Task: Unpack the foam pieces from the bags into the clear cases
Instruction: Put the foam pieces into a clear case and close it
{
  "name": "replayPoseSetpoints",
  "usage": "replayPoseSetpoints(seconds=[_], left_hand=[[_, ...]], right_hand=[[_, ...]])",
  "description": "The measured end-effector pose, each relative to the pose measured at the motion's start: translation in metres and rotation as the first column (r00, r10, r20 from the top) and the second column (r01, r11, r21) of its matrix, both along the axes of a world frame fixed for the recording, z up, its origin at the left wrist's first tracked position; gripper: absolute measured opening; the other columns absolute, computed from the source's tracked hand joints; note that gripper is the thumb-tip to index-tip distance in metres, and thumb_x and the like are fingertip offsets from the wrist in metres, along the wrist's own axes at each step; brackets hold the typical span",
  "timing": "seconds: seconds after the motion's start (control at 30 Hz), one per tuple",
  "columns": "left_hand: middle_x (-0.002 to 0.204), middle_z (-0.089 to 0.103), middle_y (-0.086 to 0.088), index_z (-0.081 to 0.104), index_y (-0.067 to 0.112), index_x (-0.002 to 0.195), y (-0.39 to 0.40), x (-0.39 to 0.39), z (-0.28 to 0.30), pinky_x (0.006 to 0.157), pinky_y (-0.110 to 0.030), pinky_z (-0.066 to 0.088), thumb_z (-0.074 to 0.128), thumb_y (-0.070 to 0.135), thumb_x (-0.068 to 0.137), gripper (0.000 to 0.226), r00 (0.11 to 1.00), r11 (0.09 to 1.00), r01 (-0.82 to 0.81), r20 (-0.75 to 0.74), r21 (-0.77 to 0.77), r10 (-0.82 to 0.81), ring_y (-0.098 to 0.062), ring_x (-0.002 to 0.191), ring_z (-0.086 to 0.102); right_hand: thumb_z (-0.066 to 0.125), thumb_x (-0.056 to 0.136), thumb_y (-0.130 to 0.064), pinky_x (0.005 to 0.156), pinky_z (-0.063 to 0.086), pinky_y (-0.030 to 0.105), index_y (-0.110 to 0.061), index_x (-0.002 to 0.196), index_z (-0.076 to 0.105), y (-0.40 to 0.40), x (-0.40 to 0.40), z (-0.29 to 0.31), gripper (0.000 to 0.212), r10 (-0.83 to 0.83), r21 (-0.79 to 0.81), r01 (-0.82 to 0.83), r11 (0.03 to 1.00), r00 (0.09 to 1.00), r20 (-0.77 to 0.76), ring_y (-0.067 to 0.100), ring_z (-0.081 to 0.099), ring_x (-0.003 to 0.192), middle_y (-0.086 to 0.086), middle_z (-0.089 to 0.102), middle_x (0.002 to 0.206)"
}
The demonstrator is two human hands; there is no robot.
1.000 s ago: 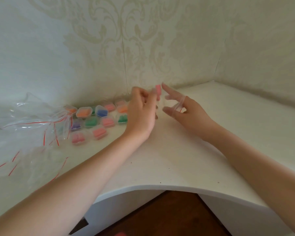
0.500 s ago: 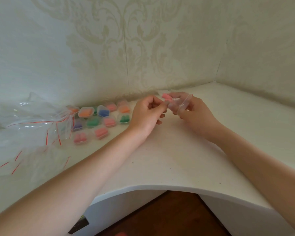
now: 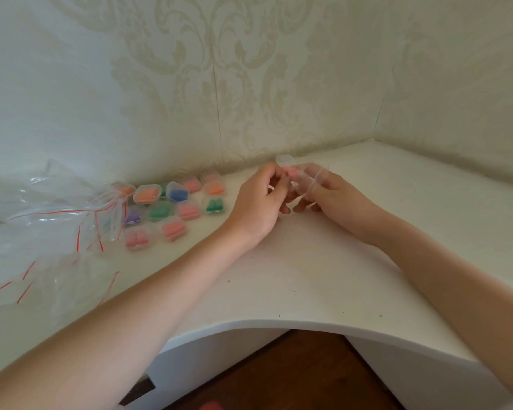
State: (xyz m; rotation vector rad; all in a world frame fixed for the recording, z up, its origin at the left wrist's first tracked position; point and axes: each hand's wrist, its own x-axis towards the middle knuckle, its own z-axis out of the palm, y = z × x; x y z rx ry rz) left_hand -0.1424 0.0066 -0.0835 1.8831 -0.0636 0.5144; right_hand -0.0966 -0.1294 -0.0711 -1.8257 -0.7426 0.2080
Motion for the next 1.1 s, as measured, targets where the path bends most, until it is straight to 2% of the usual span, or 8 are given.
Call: replayPoseSetpoints(seconds=[0.2,0.33,0.47,0.57,0.7,0.83,0.97,1.1], left_hand=[[0.077,0.057,0.001,0.051,0.015,0.08,0.0031,0.0035,-0.0026,0.042,-0.019,0.039,0.056,0.016,0.091,0.013,0.999,1.0,-0.026,-0.033,-0.012,0.026,-0.005,0.049,0.055],[0.068,0.055,-0.002,0.051,0.012,0.075,0.0009,0.0022,0.0012,0.041,-0.021,0.039,0.054,0.022,0.092,0.02,0.996,0.995,-0.076,-0.054,-0.072,0.072,-0.009,0.048,0.053],[0.066,0.057,0.005,0.055,0.012,0.071,-0.0006,0.0007,0.0041,0.042,-0.022,0.037,0.043,0.016,0.093,0.025,0.995,0.991,-0.095,-0.049,-0.095,0.09,-0.009,0.045,0.05],[0.07,0.057,0.015,0.06,0.015,0.074,-0.0001,-0.0003,0.0054,0.041,-0.019,0.037,0.041,0.014,0.094,0.028,0.997,0.992,-0.077,-0.034,-0.102,0.074,-0.009,0.046,0.049],[0.068,0.056,0.0,0.049,0.013,0.07,-0.0001,-0.0008,0.0027,0.042,-0.024,0.043,0.047,0.019,0.095,0.026,0.999,0.999,-0.037,-0.037,-0.028,0.036,-0.011,0.053,0.055],[0.079,0.058,-0.009,0.042,0.016,0.078,0.0001,0.0008,0.0006,0.045,-0.025,0.044,0.053,0.011,0.09,0.017,0.998,0.995,-0.034,-0.06,-0.097,0.028,-0.012,0.058,0.06],[0.07,0.062,-0.005,0.044,0.021,0.095,0.0033,0.0014,0.0023,0.046,-0.022,0.044,0.049,0.002,0.089,0.02,0.997,0.988,-0.073,-0.006,-0.134,0.072,-0.009,0.05,0.059],[0.064,0.063,-0.001,0.057,0.019,0.083,0.0033,0.0022,0.0023,0.046,-0.023,0.043,0.046,0.001,0.09,0.022,0.997,0.993,-0.071,0.015,-0.09,0.073,-0.011,0.047,0.058]], right_hand=[[0.052,0.097,-0.016,0.06,0.043,0.008,-0.011,0.113,0.057,-0.0013,0.0007,0.0004,0.018,-0.047,0.015,0.046,0.999,0.998,0.052,-0.007,0.06,0.07,0.001,0.067,0.09],[0.057,0.093,-0.036,0.062,0.042,0.012,-0.023,0.105,0.062,0.0009,0.0003,0.0017,0.019,-0.121,0.054,0.122,0.991,0.993,-0.014,0.0,0.062,0.069,-0.015,0.068,0.087],[0.05,0.092,-0.049,0.068,0.041,0.022,-0.027,0.101,0.068,0.0035,0.0005,0.0016,0.03,-0.101,0.057,0.109,0.992,0.988,-0.119,0.006,0.06,0.073,-0.008,0.069,0.088],[0.042,0.098,-0.042,0.065,0.04,0.021,-0.022,0.094,0.069,0.0028,0.0006,0.0017,0.034,-0.083,0.062,0.093,0.994,0.986,-0.147,0.008,0.059,0.071,-0.002,0.071,0.092],[0.053,0.095,-0.035,0.062,0.043,0.014,-0.013,0.108,0.066,0.0005,-0.0007,-0.0016,0.029,-0.103,0.027,0.104,0.994,0.994,-0.03,0.001,0.059,0.068,0.001,0.07,0.103],[0.06,0.092,-0.022,0.06,0.041,0.008,-0.032,0.12,0.061,-0.0001,-0.0037,0.0003,0.03,-0.05,0.098,0.047,0.994,0.999,0.022,0.0,0.057,0.068,-0.014,0.067,0.081],[0.062,0.09,-0.013,0.063,0.043,0.008,-0.029,0.127,0.056,0.001,-0.0065,0.0018,0.041,-0.009,0.152,0.005,0.988,1.0,0.027,-0.003,0.058,0.068,-0.014,0.065,0.075],[0.064,0.088,-0.01,0.063,0.046,0.011,-0.02,0.118,0.065,0.0015,-0.0064,-0.0018,0.031,-0.104,0.211,0.094,0.973,0.994,0.037,-0.004,0.058,0.069,-0.012,0.063,0.076]])
